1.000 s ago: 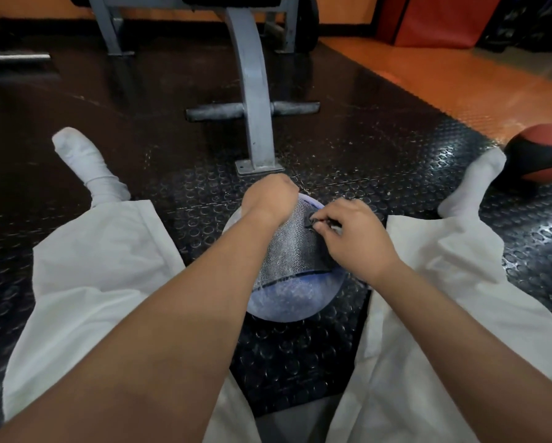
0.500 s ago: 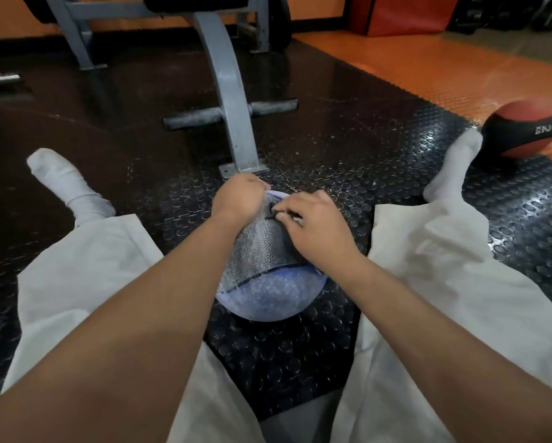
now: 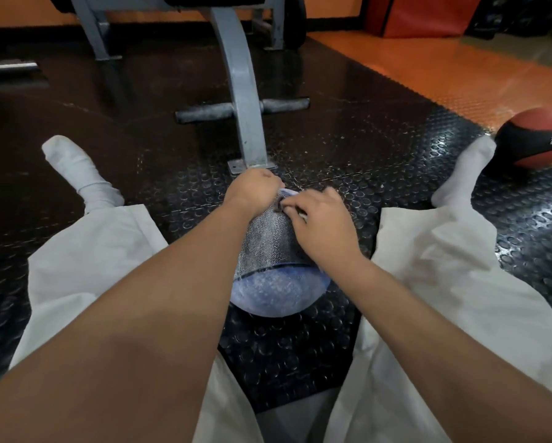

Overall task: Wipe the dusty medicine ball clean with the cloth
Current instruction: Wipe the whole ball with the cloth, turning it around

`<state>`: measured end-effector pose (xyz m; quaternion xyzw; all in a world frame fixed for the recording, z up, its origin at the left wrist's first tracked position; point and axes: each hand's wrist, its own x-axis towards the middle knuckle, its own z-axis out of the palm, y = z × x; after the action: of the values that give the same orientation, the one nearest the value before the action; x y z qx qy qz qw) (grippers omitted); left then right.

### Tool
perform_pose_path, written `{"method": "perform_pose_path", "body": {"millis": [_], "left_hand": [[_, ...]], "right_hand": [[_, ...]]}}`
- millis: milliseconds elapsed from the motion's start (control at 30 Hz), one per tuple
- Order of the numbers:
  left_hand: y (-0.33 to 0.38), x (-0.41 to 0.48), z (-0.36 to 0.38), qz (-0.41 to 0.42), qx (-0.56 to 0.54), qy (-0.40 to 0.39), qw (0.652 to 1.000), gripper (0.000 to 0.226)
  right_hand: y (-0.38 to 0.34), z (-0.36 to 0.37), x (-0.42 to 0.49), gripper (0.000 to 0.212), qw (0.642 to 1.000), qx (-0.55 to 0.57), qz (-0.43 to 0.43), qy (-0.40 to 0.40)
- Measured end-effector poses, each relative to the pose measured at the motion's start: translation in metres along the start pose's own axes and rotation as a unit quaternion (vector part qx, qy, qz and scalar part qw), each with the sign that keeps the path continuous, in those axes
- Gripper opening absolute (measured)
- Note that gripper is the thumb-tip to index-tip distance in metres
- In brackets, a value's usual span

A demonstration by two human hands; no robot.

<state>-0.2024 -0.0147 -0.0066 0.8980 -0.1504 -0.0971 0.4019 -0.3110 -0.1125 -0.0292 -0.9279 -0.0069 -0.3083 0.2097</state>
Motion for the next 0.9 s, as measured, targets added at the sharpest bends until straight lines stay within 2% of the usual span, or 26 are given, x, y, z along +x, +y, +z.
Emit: {"method": "perform_pose_path", "body": {"millis": [100, 200, 333, 400, 467, 567, 667, 767, 900], "left_hand": [[0.001, -0.002, 0.001, 0.003, 0.009, 0.000, 1.000, 0.017], [0.000, -0.003, 0.004, 0.012, 0.024, -0.008, 1.000, 0.022], [-0.005, -0.004, -0.002, 0.006, 0.006, 0.005, 1.000, 0.032], [-0.009, -0.004, -0.005, -0.007, -0.024, 0.029, 0.999, 0.032], [-0.013, -0.003, -0.006, -0.018, -0.041, 0.046, 0.998, 0.028], [-0.016, -0.003, -0.004, -0.017, -0.038, 0.044, 0.998, 0.018], [-0.015, -0.005, -0.003, -0.002, -0.042, 0.040, 0.998, 0.019], [-0.012, -0.010, 0.003, 0.003, -0.037, 0.045, 0.998, 0.023], [-0.006, -0.018, 0.006, -0.029, -0.051, 0.093, 0.994, 0.027]], "right_hand": [[0.001, -0.004, -0.017, 0.012, 1.000, 0.024, -0.011, 0.014], [0.004, -0.001, 0.000, 0.012, 1.000, 0.007, 0.028, 0.004], [-0.004, 0.006, 0.043, 0.015, 0.991, -0.036, 0.072, -0.104], [-0.013, 0.005, 0.050, 0.019, 0.987, -0.057, 0.069, -0.131], [-0.020, 0.002, 0.040, 0.020, 0.990, -0.073, 0.045, -0.109], [-0.022, -0.001, 0.002, 0.014, 0.999, -0.030, -0.009, -0.011], [-0.018, -0.006, -0.014, 0.010, 0.999, -0.015, -0.035, -0.001], [-0.014, -0.009, 0.007, 0.014, 0.998, -0.031, 0.011, -0.045], [-0.005, -0.002, 0.047, 0.019, 0.986, -0.035, 0.086, -0.136]]}}
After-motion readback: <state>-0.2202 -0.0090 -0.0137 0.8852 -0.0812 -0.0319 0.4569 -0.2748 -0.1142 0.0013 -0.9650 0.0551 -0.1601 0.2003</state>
